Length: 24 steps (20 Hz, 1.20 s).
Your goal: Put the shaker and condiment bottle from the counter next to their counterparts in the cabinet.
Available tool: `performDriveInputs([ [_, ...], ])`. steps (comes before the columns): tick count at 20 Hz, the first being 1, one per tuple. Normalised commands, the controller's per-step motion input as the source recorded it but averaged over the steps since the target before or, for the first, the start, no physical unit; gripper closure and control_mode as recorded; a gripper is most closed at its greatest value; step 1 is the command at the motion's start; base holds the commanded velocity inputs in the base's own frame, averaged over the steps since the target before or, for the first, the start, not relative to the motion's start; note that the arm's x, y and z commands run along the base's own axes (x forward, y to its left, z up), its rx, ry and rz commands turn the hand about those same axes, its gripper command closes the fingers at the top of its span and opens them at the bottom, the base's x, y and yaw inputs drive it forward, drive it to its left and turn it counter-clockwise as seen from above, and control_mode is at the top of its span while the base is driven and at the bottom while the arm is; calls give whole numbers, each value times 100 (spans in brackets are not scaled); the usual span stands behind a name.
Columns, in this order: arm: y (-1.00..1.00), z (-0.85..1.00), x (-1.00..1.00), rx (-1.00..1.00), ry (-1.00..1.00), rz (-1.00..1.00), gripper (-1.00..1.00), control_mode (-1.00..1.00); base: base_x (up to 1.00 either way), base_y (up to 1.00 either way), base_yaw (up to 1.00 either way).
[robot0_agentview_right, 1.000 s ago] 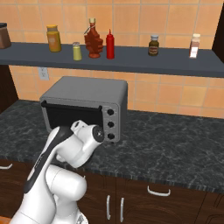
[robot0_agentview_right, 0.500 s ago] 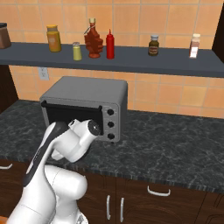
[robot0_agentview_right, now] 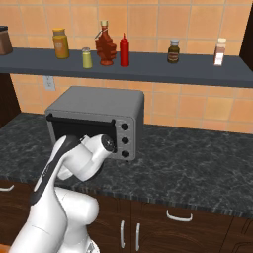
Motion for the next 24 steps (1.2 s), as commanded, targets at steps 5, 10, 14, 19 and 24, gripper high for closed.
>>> performDriveInputs([
  [5,6,-32,-4,8,2,-3,-100,-100,0,0,0],
  [10,22,-27,-9,8,0,-6,-100,-100,0,0,0],
  [14,26,-33,-10,8,0,-7,-100,-100,0,0,0],
  [19,22,-34,-21,7,0,-7,-100,-100,0,0,0],
  [24,27,-42,-20,7,-2,-9,-100,-100,0,0,0],
])
